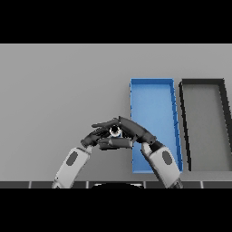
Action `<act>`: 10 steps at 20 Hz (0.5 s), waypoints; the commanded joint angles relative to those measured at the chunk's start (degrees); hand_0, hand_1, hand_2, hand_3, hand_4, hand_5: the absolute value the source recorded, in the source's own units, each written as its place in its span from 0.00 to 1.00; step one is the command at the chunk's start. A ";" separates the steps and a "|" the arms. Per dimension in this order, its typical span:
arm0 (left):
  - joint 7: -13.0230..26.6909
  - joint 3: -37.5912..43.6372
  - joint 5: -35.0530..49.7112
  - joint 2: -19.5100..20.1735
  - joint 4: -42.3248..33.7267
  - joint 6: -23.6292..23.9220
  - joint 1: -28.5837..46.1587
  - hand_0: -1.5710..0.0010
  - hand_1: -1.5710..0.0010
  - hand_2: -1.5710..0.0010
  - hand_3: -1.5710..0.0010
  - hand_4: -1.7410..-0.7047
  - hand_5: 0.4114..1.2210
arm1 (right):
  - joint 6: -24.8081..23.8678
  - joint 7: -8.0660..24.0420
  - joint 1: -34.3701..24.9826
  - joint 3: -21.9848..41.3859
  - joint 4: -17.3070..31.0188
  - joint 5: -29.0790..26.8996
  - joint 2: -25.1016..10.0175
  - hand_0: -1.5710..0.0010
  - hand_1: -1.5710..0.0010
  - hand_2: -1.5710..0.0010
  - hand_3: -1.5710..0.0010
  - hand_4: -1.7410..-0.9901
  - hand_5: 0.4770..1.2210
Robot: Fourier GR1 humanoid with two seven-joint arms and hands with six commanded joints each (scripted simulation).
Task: Pick up the blue pipe and place it into the blue bin.
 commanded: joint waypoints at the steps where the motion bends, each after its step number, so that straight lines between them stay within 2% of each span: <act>1: 1.18 0.34 0.14 0.00 -0.54 -0.36 0.34 0.75 0.77 0.78 0.82 0.59 0.80 | -0.14 -0.55 0.05 0.07 -0.04 0.34 0.41 0.00 0.00 0.00 0.00 0.32 0.99; 2: 1.41 0.33 0.05 0.18 -0.13 -0.58 0.73 0.80 0.82 0.82 0.86 0.63 0.71 | -0.23 -0.36 0.07 -0.27 -0.15 0.30 0.76 0.00 0.00 0.00 0.00 0.32 0.99; 5: 5.75 0.60 -0.02 -0.45 0.40 -0.13 0.21 0.90 0.91 0.91 0.93 0.70 0.46 | -0.46 -2.92 -0.04 -0.23 0.59 2.11 1.60 0.00 0.00 0.00 0.00 0.32 1.00; 6: 4.45 0.63 -0.51 -0.27 0.88 0.17 0.53 0.92 0.93 0.93 0.94 0.72 0.39 | -0.28 -3.28 -0.01 -0.74 0.21 1.93 1.36 0.00 0.00 0.00 0.00 0.32 1.00; 7: 4.03 0.94 -0.23 0.07 0.61 0.10 0.66 0.94 0.94 0.94 0.95 0.74 0.33 | -0.05 -2.92 0.19 -0.64 -0.48 1.62 1.29 0.00 0.00 0.00 0.00 0.32 1.00; 9: 6.85 0.96 0.23 -1.29 1.19 0.69 0.81 0.96 0.96 0.96 0.97 0.74 0.24 | 0.30 -2.25 -0.29 -1.23 -0.09 1.13 1.65 0.00 0.00 0.00 0.00 0.32 1.00; 10: 6.90 0.97 0.19 -1.24 1.34 0.69 1.16 0.97 0.97 0.97 0.98 0.74 0.21 | 0.49 -3.14 -0.12 -0.73 -0.10 1.61 2.11 0.00 0.00 0.00 0.00 0.32 1.00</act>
